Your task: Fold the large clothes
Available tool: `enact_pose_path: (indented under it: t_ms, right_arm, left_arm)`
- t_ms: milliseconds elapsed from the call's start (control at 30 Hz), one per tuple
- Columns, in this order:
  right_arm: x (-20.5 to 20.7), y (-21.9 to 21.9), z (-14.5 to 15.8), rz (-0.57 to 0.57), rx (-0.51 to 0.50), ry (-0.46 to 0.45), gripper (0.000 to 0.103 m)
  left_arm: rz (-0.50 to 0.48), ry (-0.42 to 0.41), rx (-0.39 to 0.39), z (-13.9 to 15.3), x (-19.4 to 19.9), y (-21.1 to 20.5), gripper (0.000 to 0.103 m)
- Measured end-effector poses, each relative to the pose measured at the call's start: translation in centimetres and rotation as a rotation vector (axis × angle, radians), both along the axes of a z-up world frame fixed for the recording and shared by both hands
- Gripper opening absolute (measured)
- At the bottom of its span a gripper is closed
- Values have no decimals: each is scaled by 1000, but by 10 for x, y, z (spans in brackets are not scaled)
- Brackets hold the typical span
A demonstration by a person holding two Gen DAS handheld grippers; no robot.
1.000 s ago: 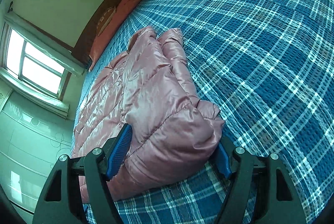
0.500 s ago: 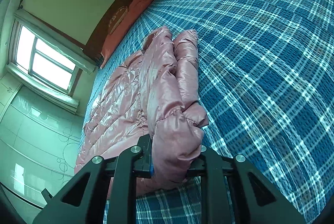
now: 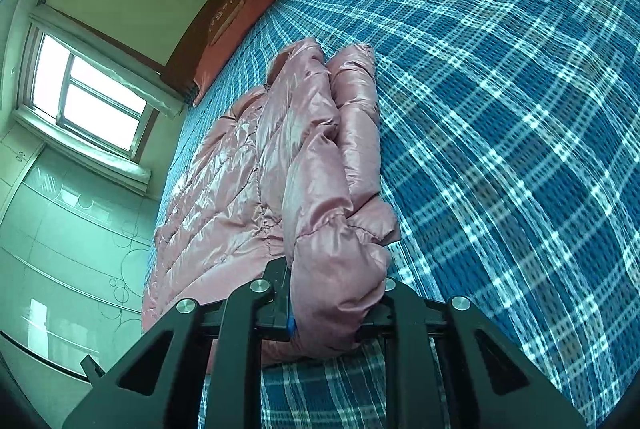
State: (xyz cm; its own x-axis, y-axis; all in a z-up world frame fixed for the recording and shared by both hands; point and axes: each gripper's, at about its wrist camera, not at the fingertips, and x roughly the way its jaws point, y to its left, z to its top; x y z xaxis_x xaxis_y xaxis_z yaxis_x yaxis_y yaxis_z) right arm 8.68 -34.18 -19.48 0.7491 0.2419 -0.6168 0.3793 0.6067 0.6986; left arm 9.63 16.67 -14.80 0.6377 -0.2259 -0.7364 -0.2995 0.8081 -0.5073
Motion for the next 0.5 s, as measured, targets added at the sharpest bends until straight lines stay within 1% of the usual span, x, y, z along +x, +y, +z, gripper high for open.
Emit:
enact_pose_path:
  t_ms: [67, 133, 167, 200, 300, 400, 433, 500]
  right_arm:
    - [1, -2, -4, -3, 18, -4, 20]
    - [-1, -4, -4, -11, 35, -5, 25]
    - [-4, -5, -3, -15, 32, -3, 26]
    - [-8, -6, -2, -18, 29, -3, 30]
    - [-25, -11, 2, -41, 17, -8, 37]
    - [-40, -21, 1, -80, 11, -7, 47]
    - [-46, -26, 0, -97, 7, -5, 48]
    - [-56, -34, 0, -125, 0, 2, 49]
  left_arm:
    - [-3, 1, -5, -3, -1, 1, 12]
    - [5, 10, -16, -5, 0, 3, 18]
    - [12, 11, -21, -4, -1, 5, 23]
    - [24, 13, -21, -3, -3, 8, 31]
    - [55, 9, -17, 1, -14, 18, 45]
    - [68, -5, 1, 5, -24, 29, 50]
    - [74, -7, 12, 6, -26, 33, 51]
    - [81, 5, 34, 5, -29, 39, 51]
